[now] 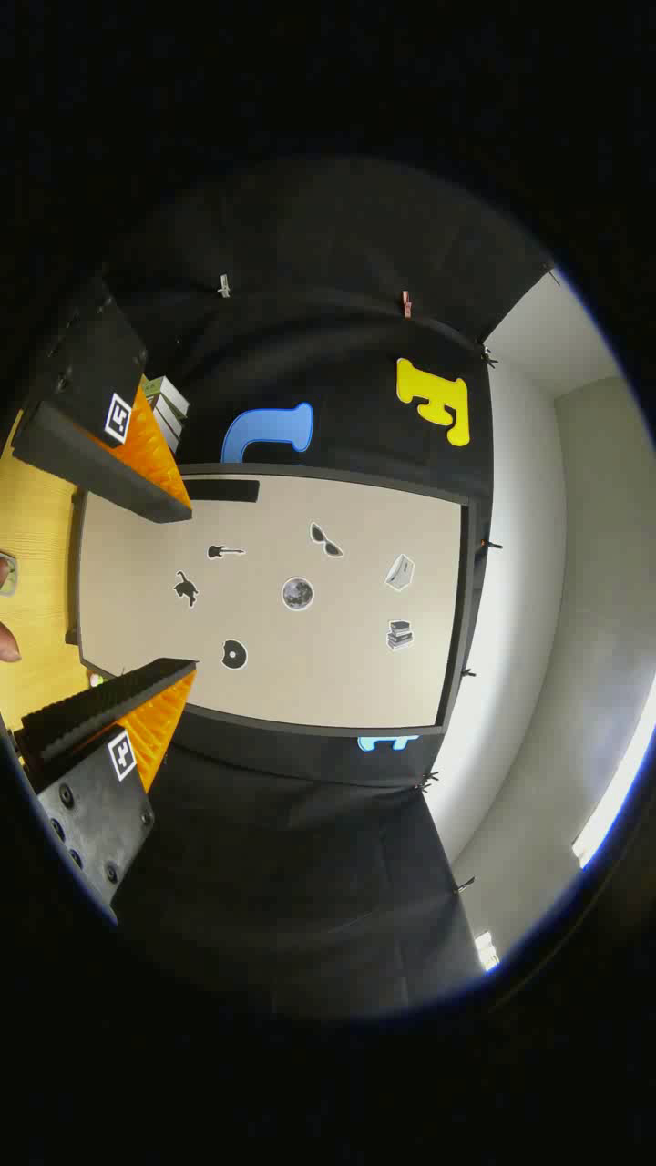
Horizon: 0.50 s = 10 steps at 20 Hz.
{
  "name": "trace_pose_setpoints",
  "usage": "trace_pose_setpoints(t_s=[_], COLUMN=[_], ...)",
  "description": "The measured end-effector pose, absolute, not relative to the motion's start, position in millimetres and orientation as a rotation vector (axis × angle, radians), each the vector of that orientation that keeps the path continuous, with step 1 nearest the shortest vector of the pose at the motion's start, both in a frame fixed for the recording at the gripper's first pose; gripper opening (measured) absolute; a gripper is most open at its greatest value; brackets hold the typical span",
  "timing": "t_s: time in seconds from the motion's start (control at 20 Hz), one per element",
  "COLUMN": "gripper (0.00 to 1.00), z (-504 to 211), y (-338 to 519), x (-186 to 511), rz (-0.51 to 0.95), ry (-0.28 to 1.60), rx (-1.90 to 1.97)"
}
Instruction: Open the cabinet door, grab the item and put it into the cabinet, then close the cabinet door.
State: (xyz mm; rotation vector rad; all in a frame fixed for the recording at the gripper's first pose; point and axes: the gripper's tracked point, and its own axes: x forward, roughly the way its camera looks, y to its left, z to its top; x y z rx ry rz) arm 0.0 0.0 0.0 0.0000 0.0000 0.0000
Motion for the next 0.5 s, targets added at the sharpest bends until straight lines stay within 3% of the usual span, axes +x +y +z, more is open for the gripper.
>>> trace_pose_setpoints(t_s=[0.5], gripper=[0.98], z=[-1.1], y=[1.1], x=[0.7], rz=[-0.003], ry=[0.002], rx=[-0.005])
